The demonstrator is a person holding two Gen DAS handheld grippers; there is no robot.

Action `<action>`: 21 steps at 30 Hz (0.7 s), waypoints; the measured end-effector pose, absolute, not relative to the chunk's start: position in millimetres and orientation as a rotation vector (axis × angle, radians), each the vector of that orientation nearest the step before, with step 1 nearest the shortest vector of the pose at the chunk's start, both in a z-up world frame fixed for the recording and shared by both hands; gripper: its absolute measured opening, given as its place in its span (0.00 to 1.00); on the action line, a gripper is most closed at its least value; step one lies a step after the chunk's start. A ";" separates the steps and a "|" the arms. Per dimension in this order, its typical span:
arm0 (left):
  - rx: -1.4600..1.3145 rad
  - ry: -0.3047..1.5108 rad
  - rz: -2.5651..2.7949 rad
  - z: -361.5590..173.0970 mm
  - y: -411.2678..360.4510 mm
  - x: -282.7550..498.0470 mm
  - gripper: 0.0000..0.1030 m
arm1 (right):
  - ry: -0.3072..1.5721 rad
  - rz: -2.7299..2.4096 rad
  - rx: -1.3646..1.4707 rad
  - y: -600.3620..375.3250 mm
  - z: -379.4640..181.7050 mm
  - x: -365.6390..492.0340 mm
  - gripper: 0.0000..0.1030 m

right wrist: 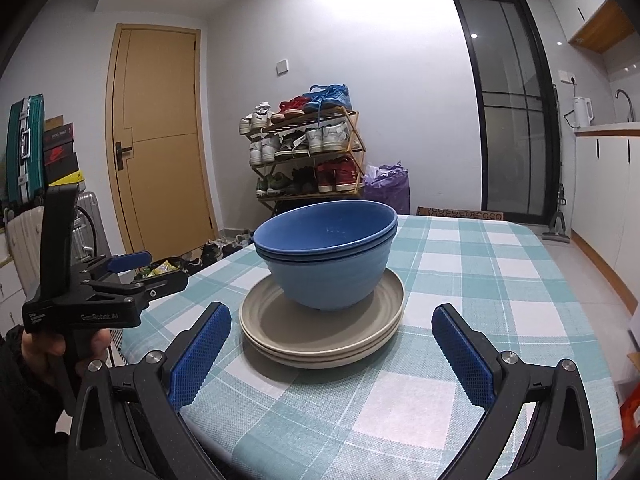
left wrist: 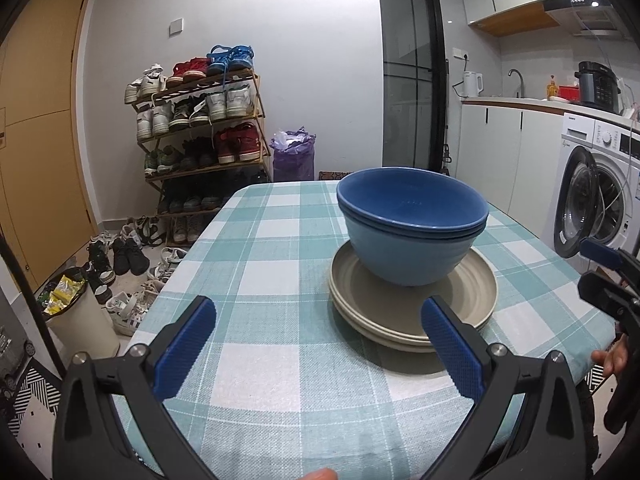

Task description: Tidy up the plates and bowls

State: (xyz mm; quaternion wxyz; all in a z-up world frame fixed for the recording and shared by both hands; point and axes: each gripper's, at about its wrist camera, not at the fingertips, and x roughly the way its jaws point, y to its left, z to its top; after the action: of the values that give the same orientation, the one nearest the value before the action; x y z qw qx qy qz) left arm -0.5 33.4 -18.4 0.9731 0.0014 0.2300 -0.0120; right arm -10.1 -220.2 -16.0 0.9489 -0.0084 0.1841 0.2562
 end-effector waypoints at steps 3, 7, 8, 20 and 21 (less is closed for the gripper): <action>0.008 0.473 -0.018 -21.7 34.0 1.2 1.00 | 0.368 0.523 -0.012 -221.5 -15.5 -10.1 0.99; 0.002 0.476 -0.018 -23.5 35.6 0.7 1.00 | 0.371 0.524 0.002 -224.6 -16.8 -8.2 0.99; 0.000 0.474 -0.018 -23.5 36.0 0.2 1.00 | 0.371 0.524 0.004 -225.4 -16.8 -8.4 0.99; -0.003 0.481 -0.019 -23.3 36.9 -0.1 1.00 | 0.359 0.523 0.015 -230.1 -15.7 -9.3 0.99; -0.003 0.481 -0.020 -23.2 36.8 0.0 1.00 | 0.359 0.522 0.015 -231.1 -15.0 -9.7 0.99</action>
State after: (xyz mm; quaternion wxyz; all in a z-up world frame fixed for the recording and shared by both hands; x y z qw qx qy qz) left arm 0.0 36.8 -23.2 0.9711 -0.0012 0.2383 -0.0099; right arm -9.7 -231.1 -15.0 0.9502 0.0075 0.1764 0.2566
